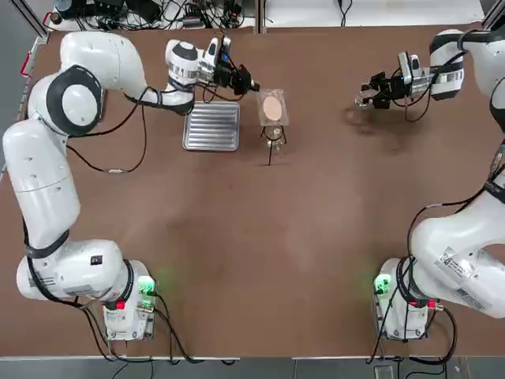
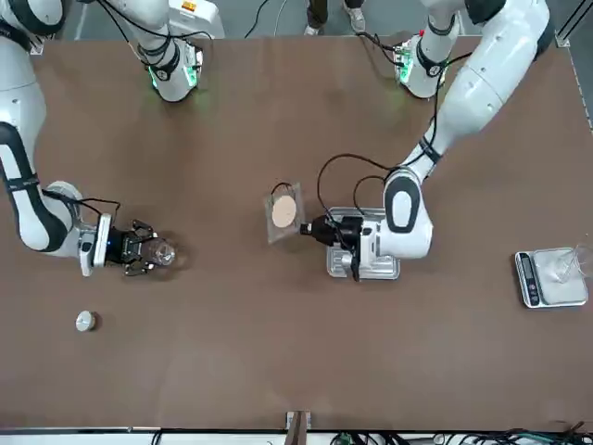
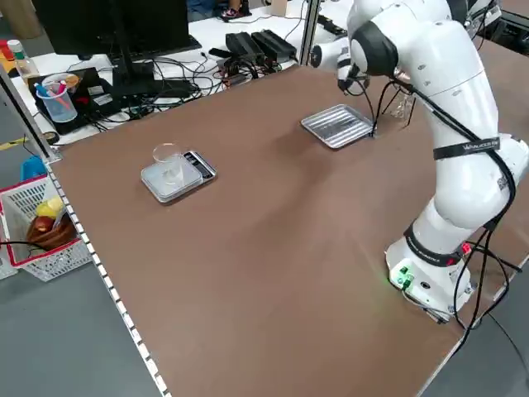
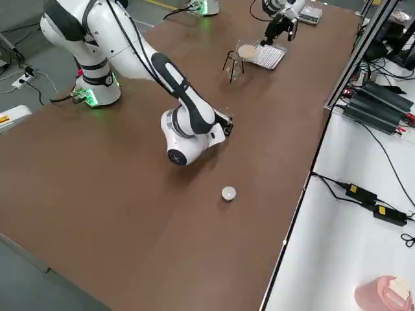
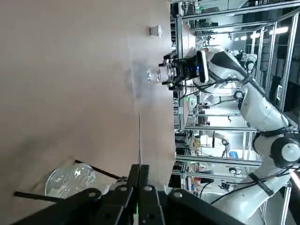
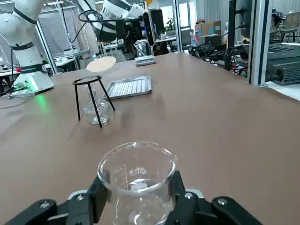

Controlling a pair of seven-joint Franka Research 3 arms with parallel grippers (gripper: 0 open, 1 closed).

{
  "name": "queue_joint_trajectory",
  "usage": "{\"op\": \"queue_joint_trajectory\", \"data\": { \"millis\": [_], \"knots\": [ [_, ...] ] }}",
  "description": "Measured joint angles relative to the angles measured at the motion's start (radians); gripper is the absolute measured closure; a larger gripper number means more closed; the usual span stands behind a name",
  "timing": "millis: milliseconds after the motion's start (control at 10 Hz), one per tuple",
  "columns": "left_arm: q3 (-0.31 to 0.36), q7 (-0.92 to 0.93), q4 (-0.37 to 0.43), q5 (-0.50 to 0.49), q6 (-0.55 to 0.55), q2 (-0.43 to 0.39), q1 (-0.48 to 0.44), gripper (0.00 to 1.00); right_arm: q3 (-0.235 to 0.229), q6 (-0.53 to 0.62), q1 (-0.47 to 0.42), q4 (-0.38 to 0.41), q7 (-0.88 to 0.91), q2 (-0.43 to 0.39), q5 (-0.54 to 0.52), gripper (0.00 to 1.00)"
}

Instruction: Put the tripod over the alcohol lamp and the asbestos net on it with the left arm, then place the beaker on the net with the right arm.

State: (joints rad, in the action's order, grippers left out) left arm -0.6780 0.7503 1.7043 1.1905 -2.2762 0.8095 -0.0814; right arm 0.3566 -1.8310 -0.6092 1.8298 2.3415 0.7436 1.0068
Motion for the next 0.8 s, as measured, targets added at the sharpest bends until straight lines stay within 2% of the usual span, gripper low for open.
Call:
{"op": "queue_joint_trajectory", "data": {
  "millis": [400, 800],
  "knots": [
    [-0.001, 0.191, 0.105, 0.127, -0.012, 0.001, -0.006, 0.98, -0.001, 0.000, 0.000, 0.000, -0.002, 0.000, 0.000, 0.42],
    [-0.028, 0.195, 0.120, 0.130, -0.013, 0.001, -0.041, 0.96, -0.001, 0.000, 0.003, 0.000, -0.004, 0.000, 0.000, 0.42]
  ]
}}
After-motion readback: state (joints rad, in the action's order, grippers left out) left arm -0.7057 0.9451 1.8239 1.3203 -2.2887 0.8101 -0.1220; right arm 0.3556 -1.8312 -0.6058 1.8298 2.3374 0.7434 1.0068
